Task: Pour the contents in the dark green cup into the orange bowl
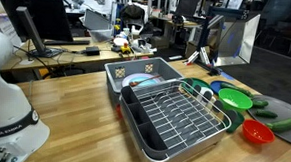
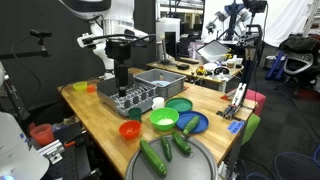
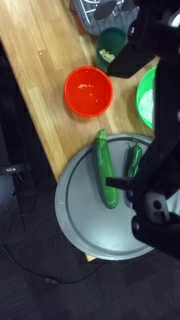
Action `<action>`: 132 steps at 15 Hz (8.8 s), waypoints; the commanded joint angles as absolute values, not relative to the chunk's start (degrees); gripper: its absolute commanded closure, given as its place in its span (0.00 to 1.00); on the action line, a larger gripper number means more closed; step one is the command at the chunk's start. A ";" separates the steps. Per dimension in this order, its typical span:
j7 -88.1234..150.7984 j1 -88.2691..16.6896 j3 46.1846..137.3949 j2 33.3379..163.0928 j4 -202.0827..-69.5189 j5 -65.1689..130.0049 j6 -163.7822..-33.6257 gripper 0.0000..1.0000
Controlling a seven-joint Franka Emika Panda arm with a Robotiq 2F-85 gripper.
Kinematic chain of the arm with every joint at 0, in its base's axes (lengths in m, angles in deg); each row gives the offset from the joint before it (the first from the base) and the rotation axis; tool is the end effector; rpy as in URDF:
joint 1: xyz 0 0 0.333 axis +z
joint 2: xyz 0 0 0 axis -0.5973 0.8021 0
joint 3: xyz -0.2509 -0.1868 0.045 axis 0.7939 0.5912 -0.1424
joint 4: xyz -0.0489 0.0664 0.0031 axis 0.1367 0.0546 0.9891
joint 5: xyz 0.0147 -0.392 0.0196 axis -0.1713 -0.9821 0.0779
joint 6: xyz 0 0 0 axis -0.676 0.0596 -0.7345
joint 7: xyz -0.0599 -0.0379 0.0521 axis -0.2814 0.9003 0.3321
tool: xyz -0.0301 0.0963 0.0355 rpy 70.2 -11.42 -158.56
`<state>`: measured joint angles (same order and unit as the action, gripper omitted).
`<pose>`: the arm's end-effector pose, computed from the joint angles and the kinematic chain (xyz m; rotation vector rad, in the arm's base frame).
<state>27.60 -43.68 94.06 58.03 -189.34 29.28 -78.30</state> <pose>0.3776 -0.0949 0.4011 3.0855 -0.2838 -0.2264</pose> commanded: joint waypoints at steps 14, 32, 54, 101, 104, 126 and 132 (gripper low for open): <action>25.10 -41.06 92.90 60.38 -188.93 31.09 -82.32 0.00; 9.35 -32.72 90.46 68.59 -188.90 37.22 -97.96 0.00; -44.19 -28.39 88.89 78.56 -192.42 61.61 -102.75 0.00; -92.92 -30.39 89.23 97.29 -188.16 102.18 -120.54 0.00; -92.87 -30.34 89.07 98.79 -186.95 101.94 -120.21 0.00; -93.21 -30.71 88.02 102.69 -182.92 101.94 -116.50 0.47; -92.16 -30.48 89.18 101.03 -184.53 100.53 -116.59 0.47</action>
